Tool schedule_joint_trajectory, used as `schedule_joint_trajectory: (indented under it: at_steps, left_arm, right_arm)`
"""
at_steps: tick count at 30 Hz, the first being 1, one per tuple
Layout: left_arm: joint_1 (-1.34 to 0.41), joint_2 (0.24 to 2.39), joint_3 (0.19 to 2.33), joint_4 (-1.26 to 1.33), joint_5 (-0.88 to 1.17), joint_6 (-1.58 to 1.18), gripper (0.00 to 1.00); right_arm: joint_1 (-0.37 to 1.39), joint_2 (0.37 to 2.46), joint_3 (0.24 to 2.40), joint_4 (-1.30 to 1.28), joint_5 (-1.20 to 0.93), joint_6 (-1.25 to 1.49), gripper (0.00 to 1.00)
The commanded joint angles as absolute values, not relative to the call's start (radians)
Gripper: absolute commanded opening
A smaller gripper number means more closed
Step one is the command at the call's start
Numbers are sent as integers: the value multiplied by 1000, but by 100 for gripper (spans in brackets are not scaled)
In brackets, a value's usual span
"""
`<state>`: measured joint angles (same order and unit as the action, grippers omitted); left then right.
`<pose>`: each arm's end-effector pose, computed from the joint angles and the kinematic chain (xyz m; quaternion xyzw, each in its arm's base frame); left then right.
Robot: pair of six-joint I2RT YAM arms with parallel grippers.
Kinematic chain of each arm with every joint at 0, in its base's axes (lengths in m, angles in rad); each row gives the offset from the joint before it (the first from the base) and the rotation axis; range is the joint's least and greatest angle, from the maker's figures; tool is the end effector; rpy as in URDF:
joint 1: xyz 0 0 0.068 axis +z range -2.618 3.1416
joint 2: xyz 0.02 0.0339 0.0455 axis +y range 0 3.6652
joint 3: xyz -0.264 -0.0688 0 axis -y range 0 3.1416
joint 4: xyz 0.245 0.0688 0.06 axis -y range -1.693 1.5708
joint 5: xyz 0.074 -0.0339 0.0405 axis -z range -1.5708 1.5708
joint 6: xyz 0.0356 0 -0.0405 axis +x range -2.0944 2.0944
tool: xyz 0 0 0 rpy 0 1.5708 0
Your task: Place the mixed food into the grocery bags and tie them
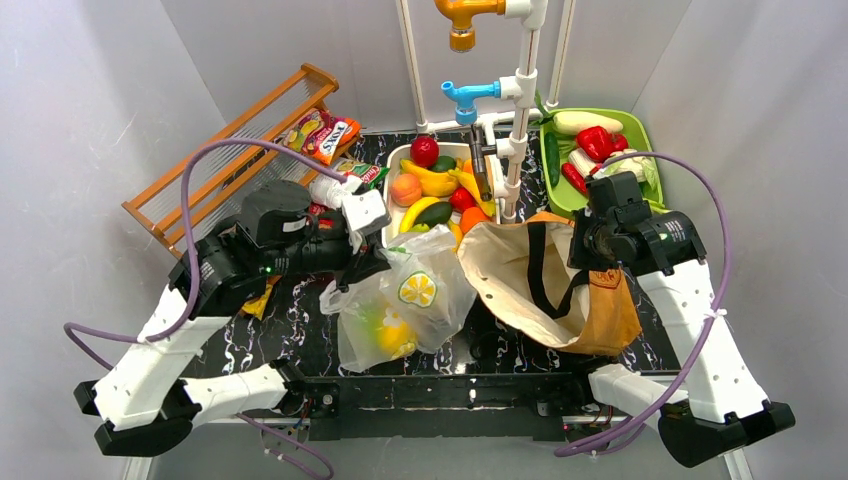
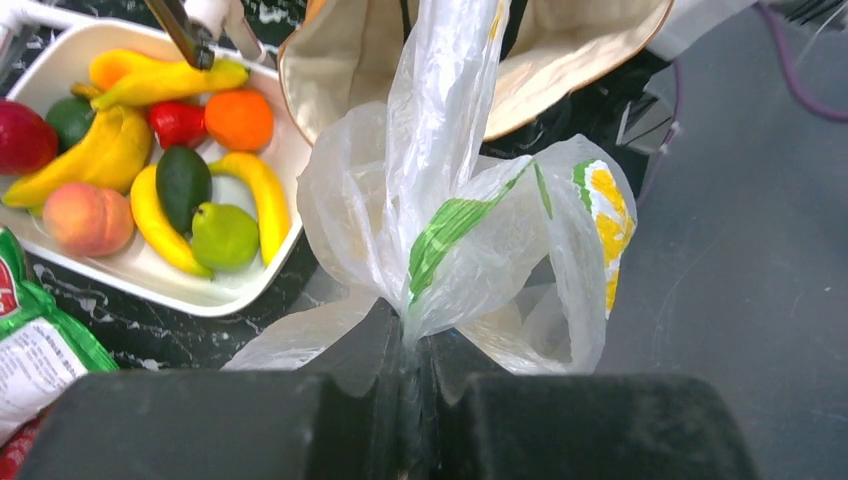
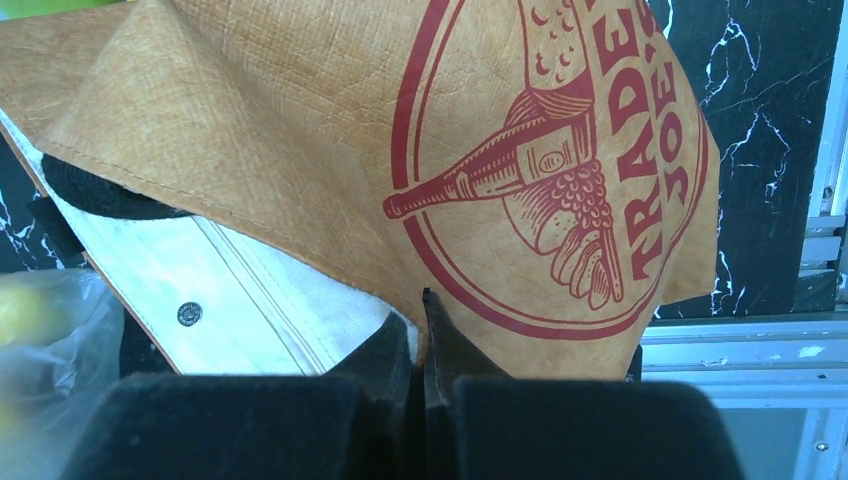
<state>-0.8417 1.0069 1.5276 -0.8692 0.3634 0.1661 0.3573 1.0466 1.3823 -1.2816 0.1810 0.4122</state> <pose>0.0988 -0.1295 0.4739 0.4797 0.6553 -0.3267 0.4834 0.1551 0.0511 0.3910 0.0538 0.9466 0.0352 0.3160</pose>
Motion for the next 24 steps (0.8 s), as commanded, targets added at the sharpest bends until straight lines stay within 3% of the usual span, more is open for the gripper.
schedule_joint_trajectory:
  at_steps: [1, 6, 14, 24]
  left_arm:
    - [-848, 1055, 1646, -849, 423, 136, 0]
    - [-847, 1105, 1730, -825, 464, 126, 0]
    - [-848, 1150, 1691, -664, 536, 81, 0]
    - [-847, 1355, 1761, -469, 723, 124, 0]
  right_arm:
    - [354, 1056, 1428, -1255, 202, 395, 1]
    - [354, 1060, 1434, -1249, 209, 391, 1]
    - [354, 1058, 1430, -1234, 198, 400, 1]
    - [354, 1068, 1451, -1234, 189, 393, 1]
